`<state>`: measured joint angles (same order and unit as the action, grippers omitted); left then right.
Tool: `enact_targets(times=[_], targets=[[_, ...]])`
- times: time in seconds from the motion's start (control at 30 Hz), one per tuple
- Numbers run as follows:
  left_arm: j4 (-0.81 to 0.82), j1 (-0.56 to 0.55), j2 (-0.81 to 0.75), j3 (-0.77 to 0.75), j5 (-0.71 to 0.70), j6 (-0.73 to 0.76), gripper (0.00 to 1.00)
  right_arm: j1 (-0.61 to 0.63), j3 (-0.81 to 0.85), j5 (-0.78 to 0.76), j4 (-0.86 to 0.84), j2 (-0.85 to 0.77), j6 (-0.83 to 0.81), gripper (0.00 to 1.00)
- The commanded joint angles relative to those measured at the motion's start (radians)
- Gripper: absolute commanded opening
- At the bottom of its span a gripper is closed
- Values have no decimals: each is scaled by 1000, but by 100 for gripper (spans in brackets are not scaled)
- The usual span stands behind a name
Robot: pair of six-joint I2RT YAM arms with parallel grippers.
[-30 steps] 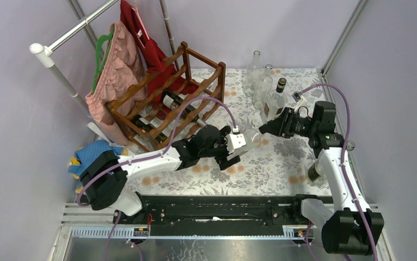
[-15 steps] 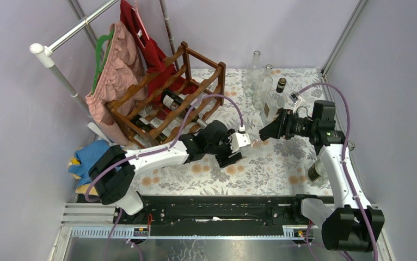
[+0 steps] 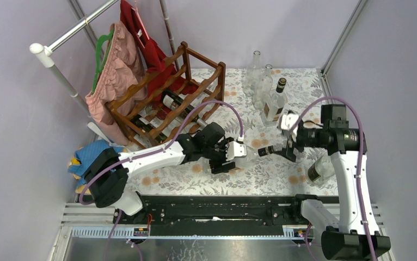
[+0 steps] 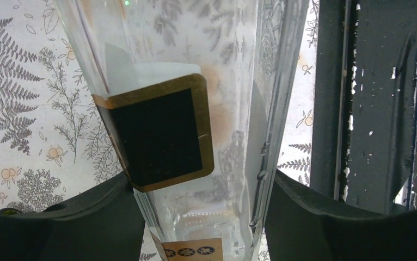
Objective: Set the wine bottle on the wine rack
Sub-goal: Pick up the wine bottle from the center of the board.
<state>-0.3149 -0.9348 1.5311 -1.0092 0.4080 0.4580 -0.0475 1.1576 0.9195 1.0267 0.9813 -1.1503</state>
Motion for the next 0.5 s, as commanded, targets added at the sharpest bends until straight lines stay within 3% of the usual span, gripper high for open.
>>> enact_targets(times=[0.0, 0.1, 0.27, 0.47], targets=[[51, 7, -52, -42, 67, 41, 0, 14, 40, 107, 403, 55, -680, 97], [46, 7, -52, -45, 71, 42, 0, 78, 42, 91, 433, 110, -714, 93], [43, 8, -48, -49, 77, 40, 0, 258, -74, -96, 136, 43, -454, 89], [42, 7, -44, -52, 87, 34, 0, 412, -145, -275, -26, 39, -277, 69]])
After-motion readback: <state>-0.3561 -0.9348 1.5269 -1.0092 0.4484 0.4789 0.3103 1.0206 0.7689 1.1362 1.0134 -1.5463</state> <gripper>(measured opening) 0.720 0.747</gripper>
